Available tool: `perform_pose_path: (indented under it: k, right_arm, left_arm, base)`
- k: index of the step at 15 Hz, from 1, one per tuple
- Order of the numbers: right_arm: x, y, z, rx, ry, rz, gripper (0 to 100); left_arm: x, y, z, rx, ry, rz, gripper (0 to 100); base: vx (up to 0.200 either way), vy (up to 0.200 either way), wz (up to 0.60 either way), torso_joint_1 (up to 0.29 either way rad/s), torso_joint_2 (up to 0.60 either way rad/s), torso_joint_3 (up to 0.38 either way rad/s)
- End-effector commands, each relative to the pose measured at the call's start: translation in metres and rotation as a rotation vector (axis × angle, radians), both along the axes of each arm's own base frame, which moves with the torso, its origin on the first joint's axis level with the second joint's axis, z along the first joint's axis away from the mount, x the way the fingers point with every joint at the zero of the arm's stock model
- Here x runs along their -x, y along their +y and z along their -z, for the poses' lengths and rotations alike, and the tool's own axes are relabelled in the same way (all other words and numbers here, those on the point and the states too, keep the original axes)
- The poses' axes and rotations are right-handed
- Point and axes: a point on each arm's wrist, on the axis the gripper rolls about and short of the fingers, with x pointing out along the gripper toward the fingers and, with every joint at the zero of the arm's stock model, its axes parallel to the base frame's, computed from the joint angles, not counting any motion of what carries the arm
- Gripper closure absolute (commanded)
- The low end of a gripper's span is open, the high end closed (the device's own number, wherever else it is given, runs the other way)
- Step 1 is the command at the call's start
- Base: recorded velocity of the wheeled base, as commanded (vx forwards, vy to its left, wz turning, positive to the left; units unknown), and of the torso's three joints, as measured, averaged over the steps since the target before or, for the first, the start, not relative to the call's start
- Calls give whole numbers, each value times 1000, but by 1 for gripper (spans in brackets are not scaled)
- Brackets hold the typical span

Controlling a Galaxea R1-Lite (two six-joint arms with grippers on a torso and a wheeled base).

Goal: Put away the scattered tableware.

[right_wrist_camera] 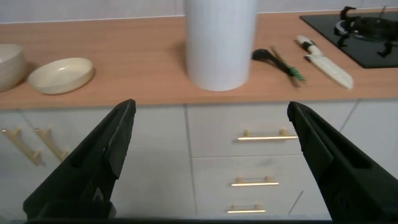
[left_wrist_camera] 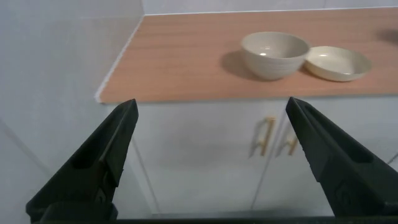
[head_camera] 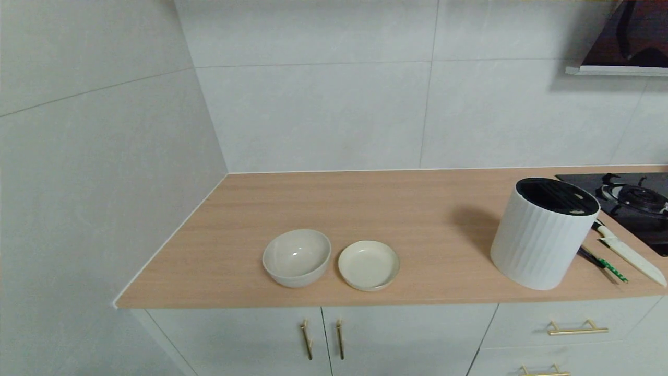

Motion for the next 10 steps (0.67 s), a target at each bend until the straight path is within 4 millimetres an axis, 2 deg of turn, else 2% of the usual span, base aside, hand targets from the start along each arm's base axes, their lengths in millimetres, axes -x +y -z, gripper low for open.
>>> perform_pose_path:
  k: [1, 2, 10]
  right_arm:
    - [0, 0, 0, 0, 1, 0, 0]
    - [0, 0, 0, 0, 0, 0, 0]
    - [0, 0, 0, -1, 1, 1, 0]
  left_arm:
    - [0, 0, 0, 0, 1, 0, 0]
    - [0, 0, 0, 0, -1, 0, 0]
    - [0, 0, 0, -2, -1, 0, 0]
  base:
    - [0, 200, 0, -7, -2, 2]
    - [0, 200, 0, -2, 2, 2]
    - [0, 0, 0, 0, 0, 0]
